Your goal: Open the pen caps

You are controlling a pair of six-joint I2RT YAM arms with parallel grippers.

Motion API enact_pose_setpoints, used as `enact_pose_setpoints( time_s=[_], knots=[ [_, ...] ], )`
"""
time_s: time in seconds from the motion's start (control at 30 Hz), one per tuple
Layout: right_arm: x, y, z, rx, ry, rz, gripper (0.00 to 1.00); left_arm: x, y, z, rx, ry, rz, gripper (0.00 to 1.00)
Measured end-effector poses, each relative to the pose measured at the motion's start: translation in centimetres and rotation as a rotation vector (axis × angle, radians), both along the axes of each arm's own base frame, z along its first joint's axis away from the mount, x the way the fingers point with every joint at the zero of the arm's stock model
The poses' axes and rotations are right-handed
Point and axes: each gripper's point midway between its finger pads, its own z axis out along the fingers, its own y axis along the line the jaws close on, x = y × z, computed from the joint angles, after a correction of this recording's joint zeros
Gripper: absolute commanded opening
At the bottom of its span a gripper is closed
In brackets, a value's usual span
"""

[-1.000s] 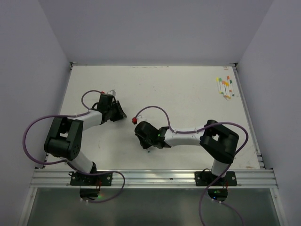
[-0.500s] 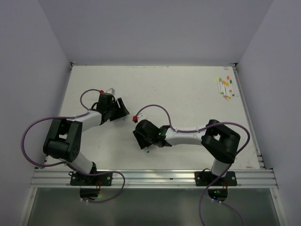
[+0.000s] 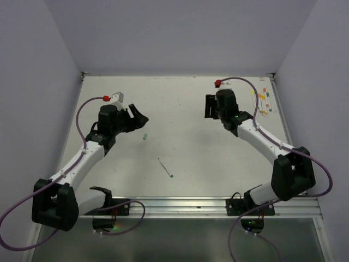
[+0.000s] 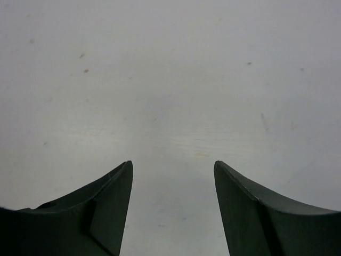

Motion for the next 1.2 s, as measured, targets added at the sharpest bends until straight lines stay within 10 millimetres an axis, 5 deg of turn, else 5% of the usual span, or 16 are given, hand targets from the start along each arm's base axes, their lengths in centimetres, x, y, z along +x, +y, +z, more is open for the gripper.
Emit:
enact_pose_setpoints(
  time_s=[0.2, 0.37, 0.5, 0.73, 0.9, 1.2],
  knots=[
    [8.0, -11.6, -2.2, -0.041, 0.039, -0.23, 0.65, -1.7, -1.2, 3.8, -0.079, -0.098, -0.076, 0.76],
    [11.0, -18.4, -6.3, -0.042, 0.111, -0.337, 0.65, -2.4, -1.8, 5.4, -0.105, -0.15, -0.119, 0.76],
    [14.7, -19.5, -7.3, -0.058, 0.108, -0.319, 0.65, -2.4, -2.4, 4.9, -0.119, -0.142, -0.153, 0.76],
    [17.7, -22.5, -7.7, -0.021, 0.099, -0.33, 0.63, -2.2, -3.3, 2.7, -0.136, -0.09, -0.203, 0.76],
    [17.2, -24.7, -9.5, -0.025, 0.148, -0.366, 0.63, -2.2, -3.7, 3.1, -0.147, -0.107, -0.226, 0.76],
    [16.5, -25.0, -11.9, -0.021, 0.228, -0.366, 0.63, -2.4, -4.1, 3.4, -0.162, -0.12, -0.256, 0.76]
  ],
)
